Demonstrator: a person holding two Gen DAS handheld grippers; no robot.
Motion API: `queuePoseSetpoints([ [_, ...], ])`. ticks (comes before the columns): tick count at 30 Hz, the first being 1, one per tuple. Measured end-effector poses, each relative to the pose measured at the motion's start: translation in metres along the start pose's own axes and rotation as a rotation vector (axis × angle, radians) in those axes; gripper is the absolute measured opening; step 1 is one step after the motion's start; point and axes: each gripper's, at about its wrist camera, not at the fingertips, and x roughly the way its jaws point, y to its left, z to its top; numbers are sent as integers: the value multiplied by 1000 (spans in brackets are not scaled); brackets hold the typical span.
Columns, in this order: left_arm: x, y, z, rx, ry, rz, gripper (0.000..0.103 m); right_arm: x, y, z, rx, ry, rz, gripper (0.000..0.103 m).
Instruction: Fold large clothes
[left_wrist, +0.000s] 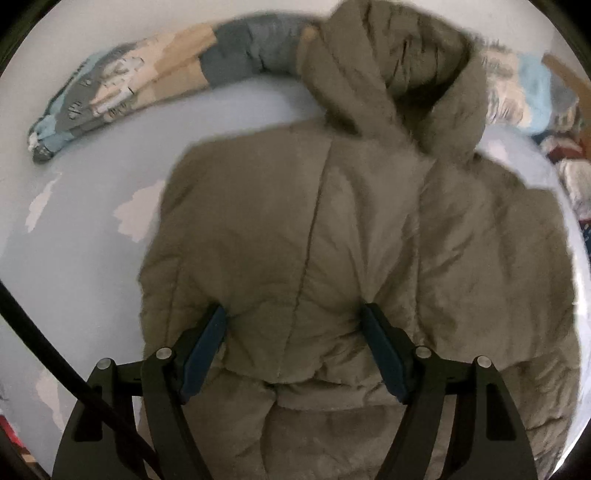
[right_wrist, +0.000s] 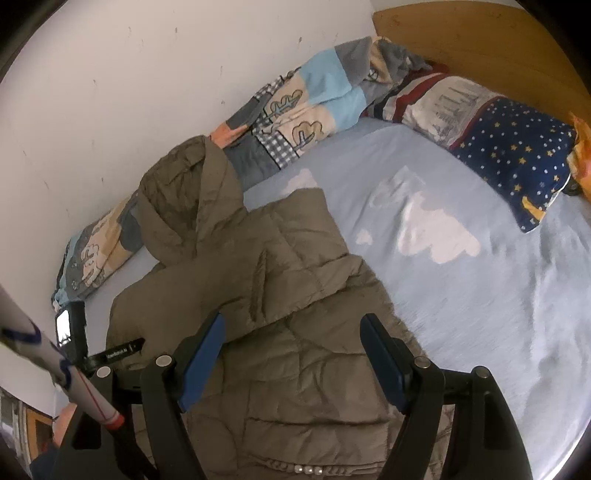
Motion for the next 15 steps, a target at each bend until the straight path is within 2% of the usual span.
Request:
queuePoseSetpoints([
  [3,-34,-1,-13,19,-65,-23,75,1,2,0,1,1,0,80],
  [7,-72,6,-48,40,-120,6,75,-1,4,1,2,-13,3,80],
  [11,-85,31,-83,-27,-85,56,75,4,9,-1,-20,0,17,78],
  [15,-74,46,-100,-66,-48,51,75,17,18,-8,-70,51,11,76],
])
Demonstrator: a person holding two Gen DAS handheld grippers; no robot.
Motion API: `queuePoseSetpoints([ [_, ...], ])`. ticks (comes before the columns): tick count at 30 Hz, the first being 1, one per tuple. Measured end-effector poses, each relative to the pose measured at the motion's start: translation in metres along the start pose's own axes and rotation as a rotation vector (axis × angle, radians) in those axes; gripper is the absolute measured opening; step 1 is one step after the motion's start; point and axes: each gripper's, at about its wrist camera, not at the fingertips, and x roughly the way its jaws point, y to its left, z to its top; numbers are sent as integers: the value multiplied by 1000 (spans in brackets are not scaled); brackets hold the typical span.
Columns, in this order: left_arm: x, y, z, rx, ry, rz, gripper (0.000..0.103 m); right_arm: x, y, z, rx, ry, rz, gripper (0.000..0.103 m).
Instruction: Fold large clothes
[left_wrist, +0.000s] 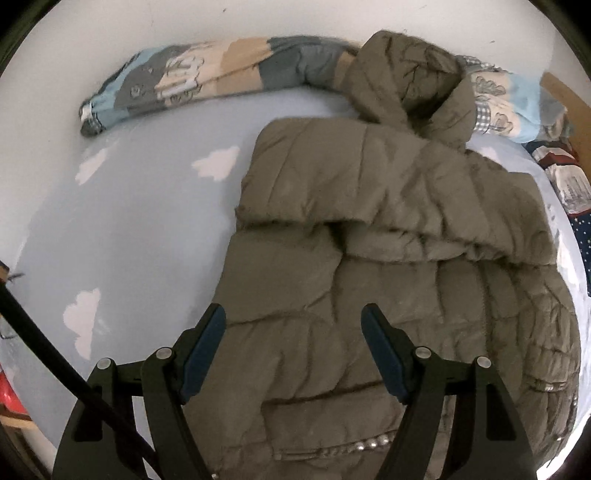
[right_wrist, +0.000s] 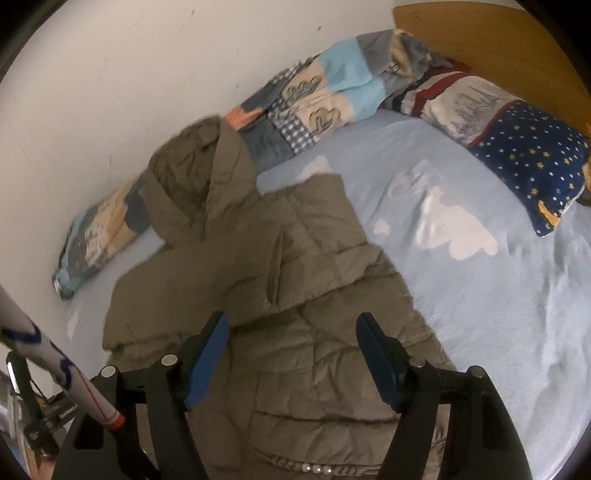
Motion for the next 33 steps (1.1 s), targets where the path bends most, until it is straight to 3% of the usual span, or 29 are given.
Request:
queuePoseSetpoints([
  [7,59,-2,-7,23,115,25,76,36,14,-21,-76,127,-37,76],
  [13,52,2,-2,18,102,21,77,86,6,-47,-6,354,-2,75],
  [19,-14,27,-14,-18,-20,23,77,48,3,-38,-7,248,24,76],
  [22,-49,54,-45,-67,-40,18,77,16,-12,-37,-16,171,8,76],
  [28,-68,122,-152,-185,61,-15,77,-44,-93,-72,34,113,-78,76],
  [30,-68,139,-179,-261,108,-100,77,-64,-122,-89,59,109,-98,76],
  [33,-68,148,-198,-316,123,-145,77,-83,-160,-117,138,140,-80,79],
])
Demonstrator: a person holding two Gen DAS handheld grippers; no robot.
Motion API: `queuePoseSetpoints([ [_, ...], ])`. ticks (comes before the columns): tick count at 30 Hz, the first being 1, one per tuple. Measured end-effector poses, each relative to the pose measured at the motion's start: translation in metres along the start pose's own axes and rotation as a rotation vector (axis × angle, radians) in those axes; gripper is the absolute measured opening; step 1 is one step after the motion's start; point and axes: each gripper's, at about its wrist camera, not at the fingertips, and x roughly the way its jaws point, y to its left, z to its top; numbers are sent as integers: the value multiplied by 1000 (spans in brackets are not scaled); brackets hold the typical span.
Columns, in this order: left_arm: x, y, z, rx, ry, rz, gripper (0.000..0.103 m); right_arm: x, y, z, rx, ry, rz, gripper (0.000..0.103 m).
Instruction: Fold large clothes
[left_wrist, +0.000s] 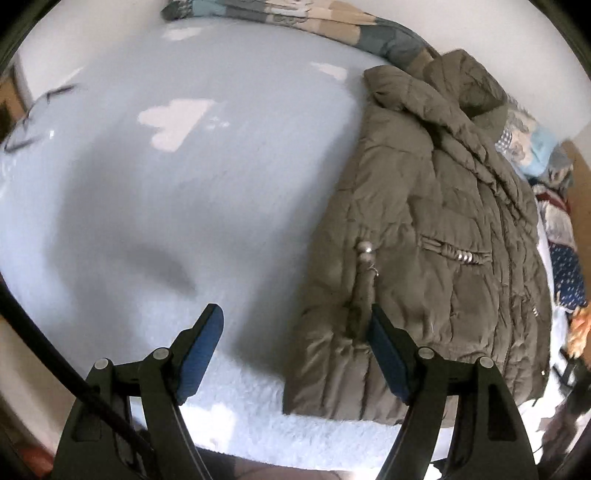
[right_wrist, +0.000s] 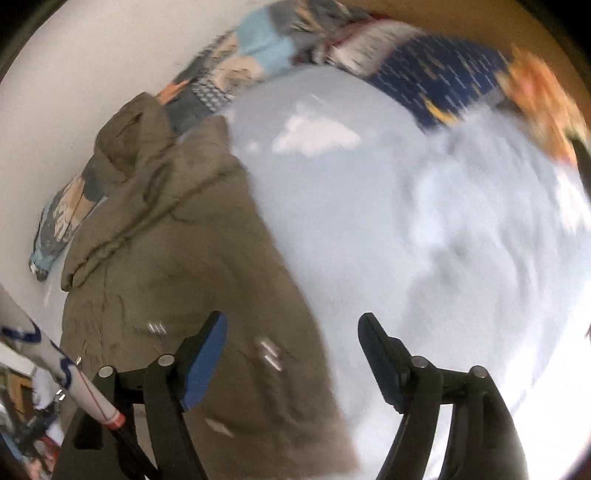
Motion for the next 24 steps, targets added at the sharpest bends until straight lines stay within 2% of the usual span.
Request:
queuePoseSetpoints([
  [3,4,2,-2,-19,21,-32,77,-3,-31,-17,108,41,47,80],
  [7,8,-3,-9,-33,46,-68,77,1,-48,-28,194,82,122,82],
  [11,17,-11,-24,-29,100,-116,77,6,-45,-37,204,110,145,82],
  [15,18,-20,-29,0,75,-102,76,20,-37,-45,211,157,172,82],
  [16,19,-22,-28,7,66,-108,68,24,-34,-46,210,167,192,82],
  [17,19,-24,-26,19,58,-115,56,27,-30,-49,205,175,222,71],
  [18,17,-29,-26,44,44,-107,49,28,-27,-52,195,177,246,43],
  [19,17,-33,-26,60,36,-107,36,29,-21,-54,174,178,252,36],
  [21,12,-43,-29,116,10,-75,31,25,-11,-57,135,155,222,22],
  [24,4,-48,-32,152,-12,-53,25,13,5,-63,76,119,195,17],
])
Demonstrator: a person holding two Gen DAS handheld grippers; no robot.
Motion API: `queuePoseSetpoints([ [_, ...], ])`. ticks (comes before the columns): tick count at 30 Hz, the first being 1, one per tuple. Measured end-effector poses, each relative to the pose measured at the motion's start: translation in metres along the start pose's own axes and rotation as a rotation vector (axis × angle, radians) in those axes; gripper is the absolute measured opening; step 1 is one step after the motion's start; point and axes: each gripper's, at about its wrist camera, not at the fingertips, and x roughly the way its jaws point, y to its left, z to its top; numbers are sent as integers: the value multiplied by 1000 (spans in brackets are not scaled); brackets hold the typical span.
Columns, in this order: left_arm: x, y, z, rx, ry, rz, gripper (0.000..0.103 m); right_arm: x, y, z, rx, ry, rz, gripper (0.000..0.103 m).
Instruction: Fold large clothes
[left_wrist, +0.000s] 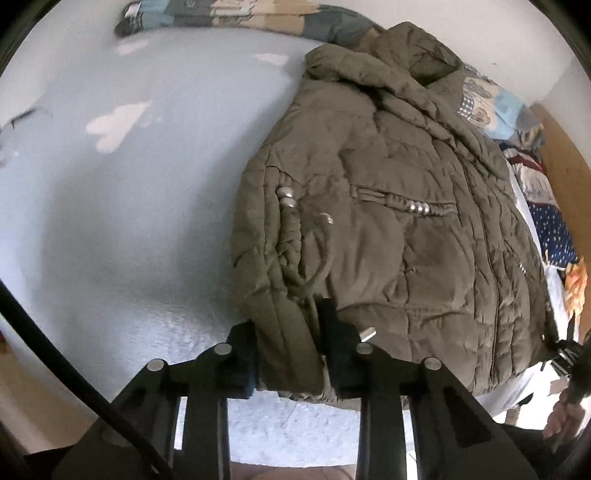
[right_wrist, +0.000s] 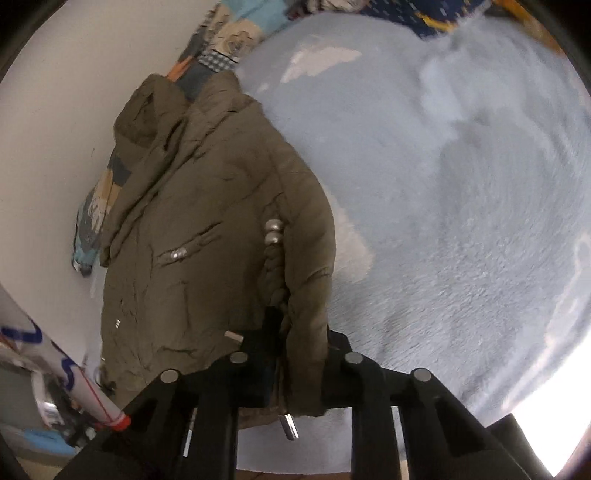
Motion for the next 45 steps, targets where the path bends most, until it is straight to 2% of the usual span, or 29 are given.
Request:
queuePoseSetpoints([
  [8,-14,6,-11,0,2,21,22,-34,15,-35,-74,-53,-13,14],
  [13,-21,7,-13,3,-13,28,22,-39,18,-40,-92,-50,-32,14],
  [15,-21,8,-10,1,-21,43,25,-40,21,-42,-111,-47,-60,15],
  [16,-22,9,-8,-5,-28,50,32,-39,21,-41,-113,-47,-72,18],
  [17,-24,10,-7,-12,-36,62,43,-38,21,-39,-109,-48,-83,22],
  [19,-31,15,-5,-26,-72,105,53,-38,21,-35,-99,-47,-95,31],
  [21,-42,17,-3,-33,-124,126,53,-44,21,-30,-81,-69,-120,56],
  [24,-57,9,4,-11,-214,165,56,-64,21,-28,-69,-159,-185,59],
  [25,-57,0,7,19,-235,179,60,-70,22,-28,-68,-190,-205,59],
  [28,-50,-30,13,114,-236,174,61,-77,39,-23,-128,-254,-172,59],
  [33,-16,-95,23,274,-198,158,61,-31,101,-20,-324,-143,-121,59],
  [36,13,-116,21,331,-141,173,61,10,128,-24,-397,-69,-148,58],
  [39,46,-118,18,343,-46,203,63,42,136,-30,-441,-6,-200,58],
  [45,53,-123,25,336,-56,224,65,60,128,-37,-436,38,-238,66],
])
